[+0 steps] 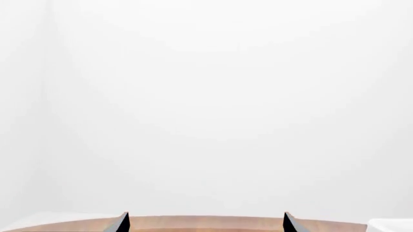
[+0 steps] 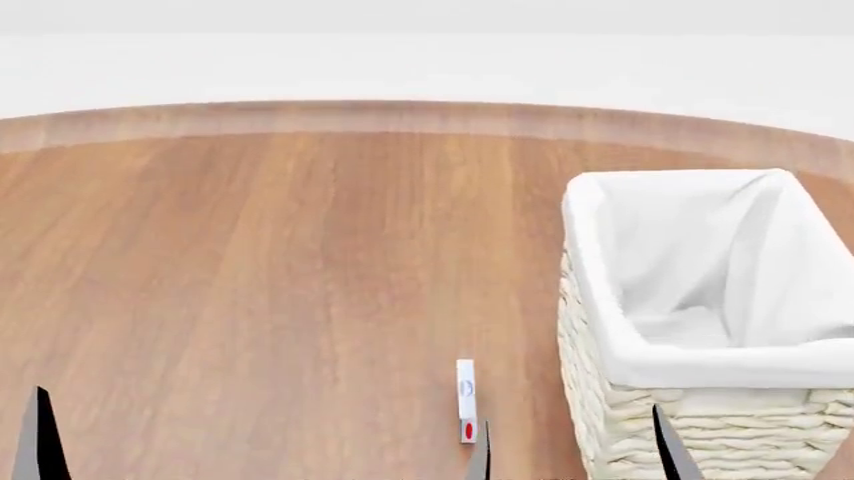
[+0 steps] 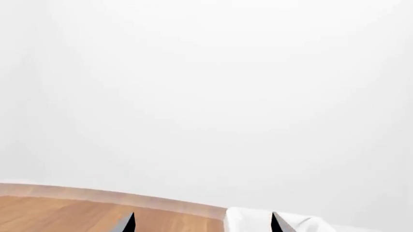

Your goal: Pick up the tomato sauce, and put it in the basket.

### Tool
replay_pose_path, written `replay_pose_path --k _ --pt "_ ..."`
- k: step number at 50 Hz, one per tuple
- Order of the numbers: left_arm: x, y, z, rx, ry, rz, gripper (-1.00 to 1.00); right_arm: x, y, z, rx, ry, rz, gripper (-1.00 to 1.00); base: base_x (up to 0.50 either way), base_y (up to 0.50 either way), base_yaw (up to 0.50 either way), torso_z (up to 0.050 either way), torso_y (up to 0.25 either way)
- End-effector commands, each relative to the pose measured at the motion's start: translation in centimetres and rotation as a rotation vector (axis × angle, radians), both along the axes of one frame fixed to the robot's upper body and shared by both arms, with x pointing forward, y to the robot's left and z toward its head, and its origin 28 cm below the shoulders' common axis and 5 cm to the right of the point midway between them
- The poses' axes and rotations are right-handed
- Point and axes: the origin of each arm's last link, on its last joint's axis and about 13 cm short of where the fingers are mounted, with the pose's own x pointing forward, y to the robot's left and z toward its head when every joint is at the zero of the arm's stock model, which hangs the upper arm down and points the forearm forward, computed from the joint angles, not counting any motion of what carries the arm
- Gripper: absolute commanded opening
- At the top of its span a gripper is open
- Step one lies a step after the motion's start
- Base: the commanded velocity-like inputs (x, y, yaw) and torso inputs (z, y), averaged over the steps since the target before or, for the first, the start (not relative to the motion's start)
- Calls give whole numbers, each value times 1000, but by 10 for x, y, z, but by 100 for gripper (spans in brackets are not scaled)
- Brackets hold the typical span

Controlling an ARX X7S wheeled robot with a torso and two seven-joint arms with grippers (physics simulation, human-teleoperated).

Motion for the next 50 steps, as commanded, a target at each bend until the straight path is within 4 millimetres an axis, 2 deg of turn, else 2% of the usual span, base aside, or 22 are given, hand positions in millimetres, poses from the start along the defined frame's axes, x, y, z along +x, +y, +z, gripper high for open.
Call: replay_pose_path --k 1,12,28,50 --pt "-1 1 -1 -7 0 0 100 -4 0 -2 1 9 -10 100 0 0 0 0 0" --pt "-2 0 -3 -8 4 -5 100 -23 0 -12 -36 36 -5 100 0 0 0 0 0" --pt "2 0 -9 -3 17 -8 100 -73 4 -50 -72 102 -18 100 0 0 0 0 0" --pt "2 2 -15 -6 26 -2 100 -96 5 -101 -43 273 -47 100 0 0 0 0 0"
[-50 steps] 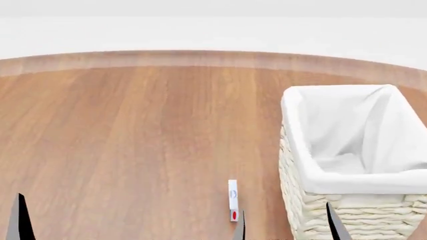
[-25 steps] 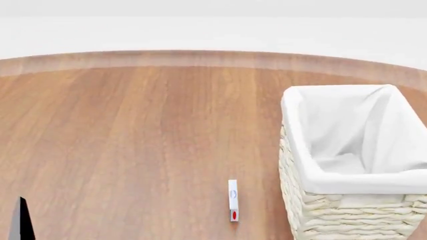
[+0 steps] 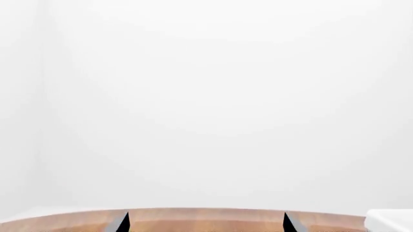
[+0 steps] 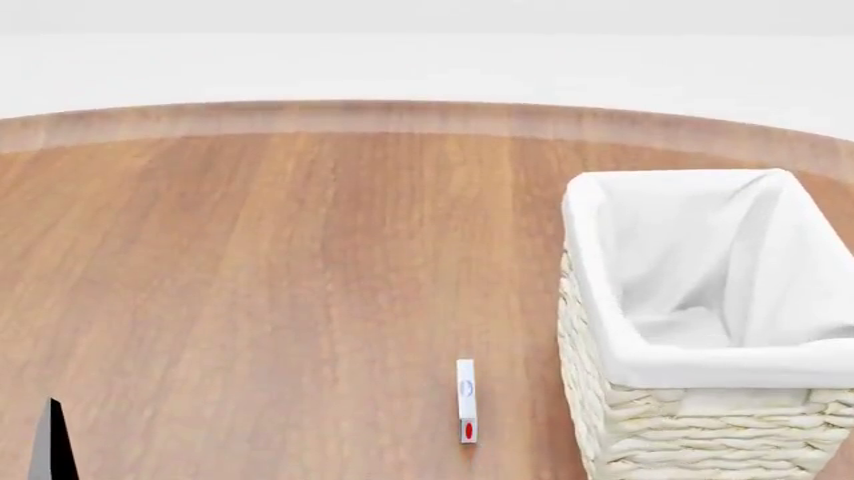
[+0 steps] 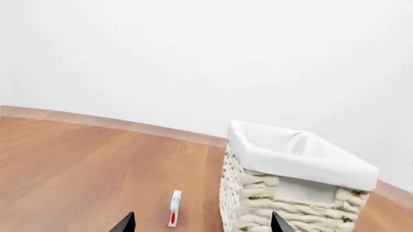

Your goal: Pick up the tomato sauce, and put it in the basket.

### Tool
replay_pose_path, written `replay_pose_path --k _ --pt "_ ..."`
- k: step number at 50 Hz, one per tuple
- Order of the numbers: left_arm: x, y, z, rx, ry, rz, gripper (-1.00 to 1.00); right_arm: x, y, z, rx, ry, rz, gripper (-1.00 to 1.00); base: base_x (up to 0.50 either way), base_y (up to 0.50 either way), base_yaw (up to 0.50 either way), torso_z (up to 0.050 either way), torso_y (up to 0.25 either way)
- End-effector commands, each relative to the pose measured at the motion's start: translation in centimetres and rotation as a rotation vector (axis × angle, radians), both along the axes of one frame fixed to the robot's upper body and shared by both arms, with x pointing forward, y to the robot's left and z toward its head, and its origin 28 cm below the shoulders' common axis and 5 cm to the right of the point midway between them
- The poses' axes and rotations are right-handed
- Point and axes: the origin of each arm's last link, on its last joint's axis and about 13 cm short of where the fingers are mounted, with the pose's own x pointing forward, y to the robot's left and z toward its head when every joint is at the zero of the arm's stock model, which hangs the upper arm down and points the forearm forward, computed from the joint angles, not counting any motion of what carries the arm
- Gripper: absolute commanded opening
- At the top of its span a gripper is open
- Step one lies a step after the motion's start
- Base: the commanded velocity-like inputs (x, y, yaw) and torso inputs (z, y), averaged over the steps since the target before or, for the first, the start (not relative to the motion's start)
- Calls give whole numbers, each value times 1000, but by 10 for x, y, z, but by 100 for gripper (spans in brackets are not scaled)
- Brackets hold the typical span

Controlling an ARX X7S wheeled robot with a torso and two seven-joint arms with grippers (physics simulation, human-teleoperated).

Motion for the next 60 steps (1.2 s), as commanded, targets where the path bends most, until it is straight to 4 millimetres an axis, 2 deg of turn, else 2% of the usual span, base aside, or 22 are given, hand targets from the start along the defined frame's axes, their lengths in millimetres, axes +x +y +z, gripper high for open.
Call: replay_pose_path --k 1,7,18,60 --pt "0 1 -4 -3 8 2 100 -12 0 -25 0 75 -14 100 0 0 0 0 0" --pt "2 2 -4 -5 8 4 100 -10 0 -38 9 115 -25 100 0 0 0 0 0" --pt "2 2 -8 -9 16 -3 100 -21 1 -55 16 171 -33 100 0 0 0 0 0" --pt "7 -1 -14 -20 22 -9 100 -25 2 -83 55 285 -32 100 0 0 0 0 0"
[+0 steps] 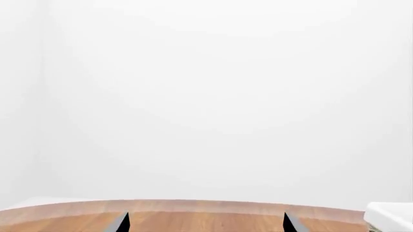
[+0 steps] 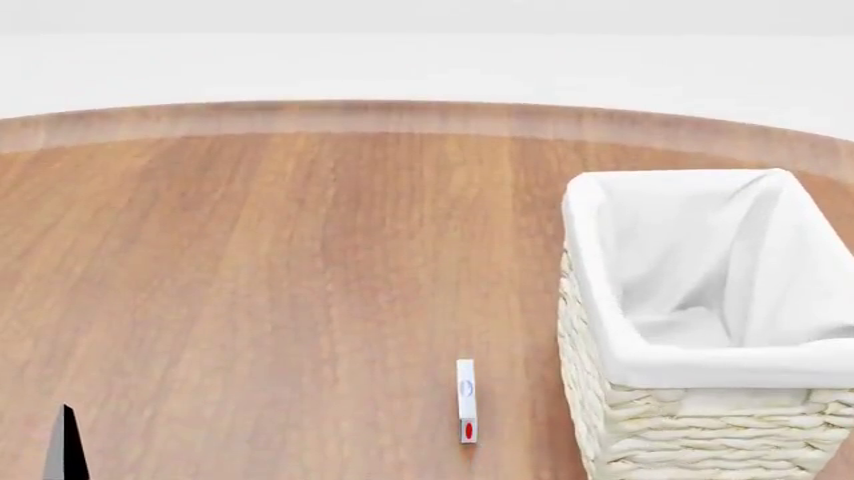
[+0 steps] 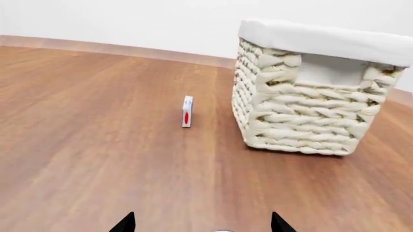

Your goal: Pick up the tomato sauce, and put it in the basket.

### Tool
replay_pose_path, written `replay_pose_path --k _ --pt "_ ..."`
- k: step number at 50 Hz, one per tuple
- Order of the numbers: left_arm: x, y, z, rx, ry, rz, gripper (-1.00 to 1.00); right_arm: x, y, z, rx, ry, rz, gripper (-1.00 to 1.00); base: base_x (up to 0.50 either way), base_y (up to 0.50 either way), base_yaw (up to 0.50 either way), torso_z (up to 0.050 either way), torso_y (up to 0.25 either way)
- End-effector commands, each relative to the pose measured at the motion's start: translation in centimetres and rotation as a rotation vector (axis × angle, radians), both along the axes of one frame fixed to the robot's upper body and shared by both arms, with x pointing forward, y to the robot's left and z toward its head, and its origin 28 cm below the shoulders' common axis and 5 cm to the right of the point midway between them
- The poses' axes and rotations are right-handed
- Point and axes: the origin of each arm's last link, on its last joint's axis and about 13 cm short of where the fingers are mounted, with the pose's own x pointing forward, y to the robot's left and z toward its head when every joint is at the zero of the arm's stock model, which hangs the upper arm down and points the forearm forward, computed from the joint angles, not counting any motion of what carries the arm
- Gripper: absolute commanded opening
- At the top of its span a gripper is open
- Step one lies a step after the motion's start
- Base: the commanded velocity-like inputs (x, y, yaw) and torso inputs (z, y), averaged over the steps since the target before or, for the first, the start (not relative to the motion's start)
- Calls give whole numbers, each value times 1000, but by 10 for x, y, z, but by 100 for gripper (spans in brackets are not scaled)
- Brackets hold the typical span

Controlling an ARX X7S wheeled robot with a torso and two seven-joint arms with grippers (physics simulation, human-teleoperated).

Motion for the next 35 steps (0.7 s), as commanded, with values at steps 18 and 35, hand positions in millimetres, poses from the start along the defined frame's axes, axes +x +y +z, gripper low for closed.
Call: replay_pose_path --k 18,35 --pt "1 0 -5 -3 8 -3 100 -4 -3 -15 6 52 -14 100 0 0 0 0 0" --pt "1 -1 -8 -3 15 -3 100 -2 -7 -30 -1 95 -38 100 0 0 0 0 0"
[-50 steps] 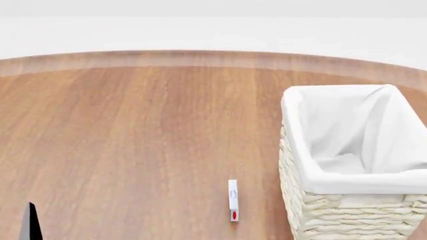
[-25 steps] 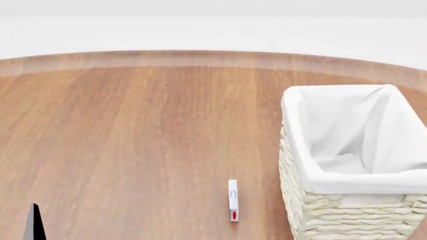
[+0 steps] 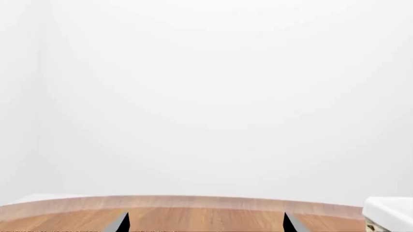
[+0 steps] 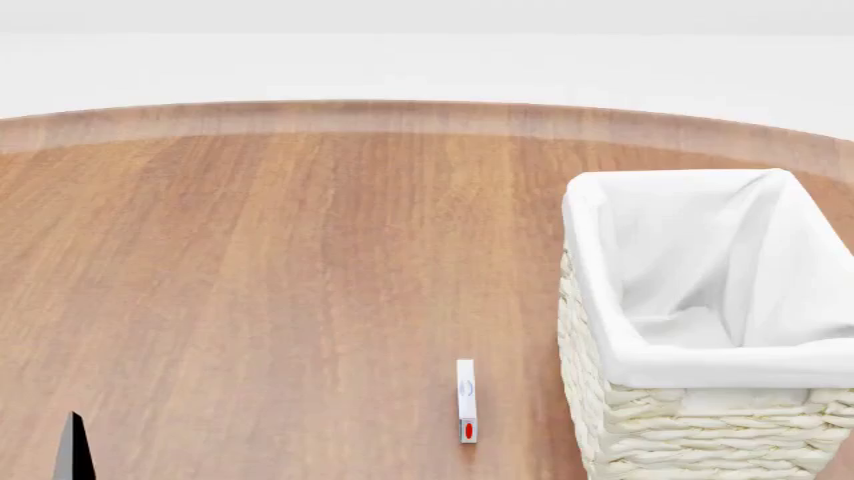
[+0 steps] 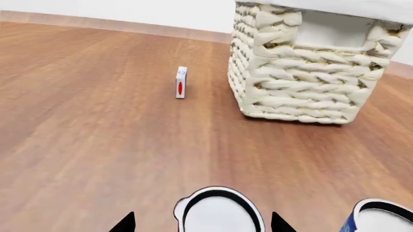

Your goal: Pick up the tomato sauce, and put it in the basket.

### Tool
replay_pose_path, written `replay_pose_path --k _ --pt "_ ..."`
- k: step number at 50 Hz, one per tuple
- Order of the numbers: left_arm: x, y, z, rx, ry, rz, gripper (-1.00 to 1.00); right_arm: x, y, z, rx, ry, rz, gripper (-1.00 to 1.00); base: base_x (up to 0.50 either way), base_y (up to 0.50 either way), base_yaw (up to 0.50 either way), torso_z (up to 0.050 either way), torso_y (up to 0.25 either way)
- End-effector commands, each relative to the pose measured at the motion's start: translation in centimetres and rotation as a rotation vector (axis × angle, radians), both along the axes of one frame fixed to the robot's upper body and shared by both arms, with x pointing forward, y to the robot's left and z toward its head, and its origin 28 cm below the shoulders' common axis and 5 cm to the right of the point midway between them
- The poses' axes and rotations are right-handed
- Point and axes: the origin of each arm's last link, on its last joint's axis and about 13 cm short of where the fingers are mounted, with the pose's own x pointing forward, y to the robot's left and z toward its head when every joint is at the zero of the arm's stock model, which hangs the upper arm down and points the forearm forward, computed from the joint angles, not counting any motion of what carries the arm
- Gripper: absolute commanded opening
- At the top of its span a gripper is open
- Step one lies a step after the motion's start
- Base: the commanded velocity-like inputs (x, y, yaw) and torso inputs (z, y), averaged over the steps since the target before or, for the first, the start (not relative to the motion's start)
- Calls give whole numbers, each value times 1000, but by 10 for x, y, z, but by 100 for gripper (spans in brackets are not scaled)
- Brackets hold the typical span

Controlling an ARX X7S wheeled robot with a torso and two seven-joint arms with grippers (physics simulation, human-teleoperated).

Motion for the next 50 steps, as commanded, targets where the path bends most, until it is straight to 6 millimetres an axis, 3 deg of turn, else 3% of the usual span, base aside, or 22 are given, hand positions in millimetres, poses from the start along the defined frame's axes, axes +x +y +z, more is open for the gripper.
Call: replay_pose_path --k 1,50 --pt "0 0 -2 -1 5 1 100 1 -2 -7 -4 26 -14 100 0 0 0 0 0" --pt "-1 3 -3 -6 17 10 100 23 -7 -32 -26 97 -16 100 0 0 0 0 0"
